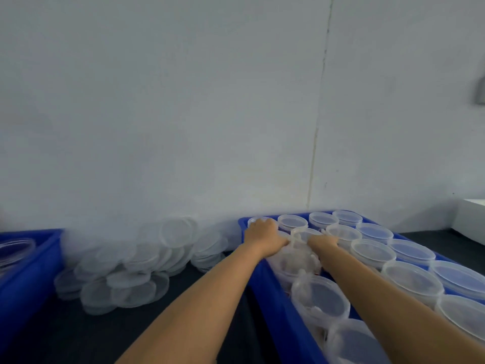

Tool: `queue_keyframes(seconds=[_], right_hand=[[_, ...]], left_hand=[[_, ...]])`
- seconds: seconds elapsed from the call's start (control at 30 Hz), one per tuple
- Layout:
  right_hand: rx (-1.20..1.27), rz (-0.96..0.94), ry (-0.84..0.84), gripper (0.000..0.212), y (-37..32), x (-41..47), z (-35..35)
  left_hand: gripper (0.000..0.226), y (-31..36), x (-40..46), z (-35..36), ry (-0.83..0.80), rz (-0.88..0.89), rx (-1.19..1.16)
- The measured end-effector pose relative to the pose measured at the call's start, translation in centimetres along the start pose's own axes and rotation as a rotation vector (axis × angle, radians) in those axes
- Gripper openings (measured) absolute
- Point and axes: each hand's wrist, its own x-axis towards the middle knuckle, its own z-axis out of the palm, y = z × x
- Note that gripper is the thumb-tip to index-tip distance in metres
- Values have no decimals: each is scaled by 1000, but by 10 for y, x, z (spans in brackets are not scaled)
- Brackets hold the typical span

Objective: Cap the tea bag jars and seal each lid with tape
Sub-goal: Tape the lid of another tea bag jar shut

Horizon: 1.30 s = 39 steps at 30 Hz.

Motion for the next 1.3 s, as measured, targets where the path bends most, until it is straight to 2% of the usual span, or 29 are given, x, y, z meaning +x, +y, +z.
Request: queue_keyframes(seconds=[0.03,0.07,0.17,0.23,0.27,0.33,0.4,0.5,0.6,0.8,1.0,1.1,1.17,1.3], right_hand=[[165,29,80,52,-6,-9,-4],[229,60,134,55,-11,-16,-5],[65,-110,159,58,-31,-62,-1],[53,-296,164,46,-38,-91,9],[73,-365,135,41,-43,-108,15],[82,-476,87,36,-52,-143,33],[87,-555,-6,33,-61,-177,56],[164,-562,-187,26,-71,-223,89],[226,-552,-330,15,-79,-256,116],[389,-480,-531,21,-96,-298,142],[552,-401,-686,22,-128,-325,156],[659,-373,-809,17,-147,-340,164],[693,-383,-881,15,-161,-348,175],[706,-425,-928,19,-194,-356,206]], left_hand=[[33,-6,-8,-11,-12,-18,-34],[22,-15,-16,-20,-26,-30,-71],[11,-42,-54,-45,-18,-107,-232],[22,-63,-83,-54,27,-177,-362],[23,-73,-98,-57,69,-204,-427],[4,-90,-132,-64,131,-238,-529],[19,-102,-161,-71,180,-279,-624],[11,-117,-198,-84,253,-375,-732],[14,-130,-230,-100,298,-444,-721],[9,-161,-255,-150,388,-564,-468],[35,-183,-259,-213,422,-629,-205],[27,-212,-262,-254,461,-633,-147],[15,-240,-267,-278,561,-669,-211],[11,-303,-276,-310,794,-815,-500]])
